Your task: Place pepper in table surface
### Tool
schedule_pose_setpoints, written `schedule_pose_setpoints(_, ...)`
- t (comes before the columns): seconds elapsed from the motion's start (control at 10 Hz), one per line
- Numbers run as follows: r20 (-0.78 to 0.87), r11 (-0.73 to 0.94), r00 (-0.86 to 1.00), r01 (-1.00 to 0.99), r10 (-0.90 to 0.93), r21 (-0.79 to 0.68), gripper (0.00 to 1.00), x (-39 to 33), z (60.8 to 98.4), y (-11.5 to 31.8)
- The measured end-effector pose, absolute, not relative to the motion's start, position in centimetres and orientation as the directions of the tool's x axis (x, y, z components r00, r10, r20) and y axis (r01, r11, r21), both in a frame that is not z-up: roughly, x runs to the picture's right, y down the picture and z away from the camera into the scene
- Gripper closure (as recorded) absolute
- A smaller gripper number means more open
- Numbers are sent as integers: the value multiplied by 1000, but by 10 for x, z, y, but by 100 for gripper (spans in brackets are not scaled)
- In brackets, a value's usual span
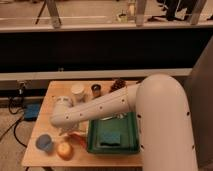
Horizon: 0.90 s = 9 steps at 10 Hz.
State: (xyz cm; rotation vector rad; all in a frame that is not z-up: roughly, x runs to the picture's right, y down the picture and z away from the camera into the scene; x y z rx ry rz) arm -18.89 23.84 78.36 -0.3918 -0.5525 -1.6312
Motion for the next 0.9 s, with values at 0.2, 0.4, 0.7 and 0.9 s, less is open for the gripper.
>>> schedule_pose_setpoints(0.2,552,-89,-144,988,-821,127,20,-183,791,242)
schedule_pose_setpoints(0.4,559,-121,-183,982,-809,146,20,-180,795,251)
schedule_pose_setpoints(0.7,570,-158,-231,972,-789,175,20,-176,798,259)
schedule_pose_setpoints(0.9,575,-171,-248,968,-779,186,23,-174,799,262)
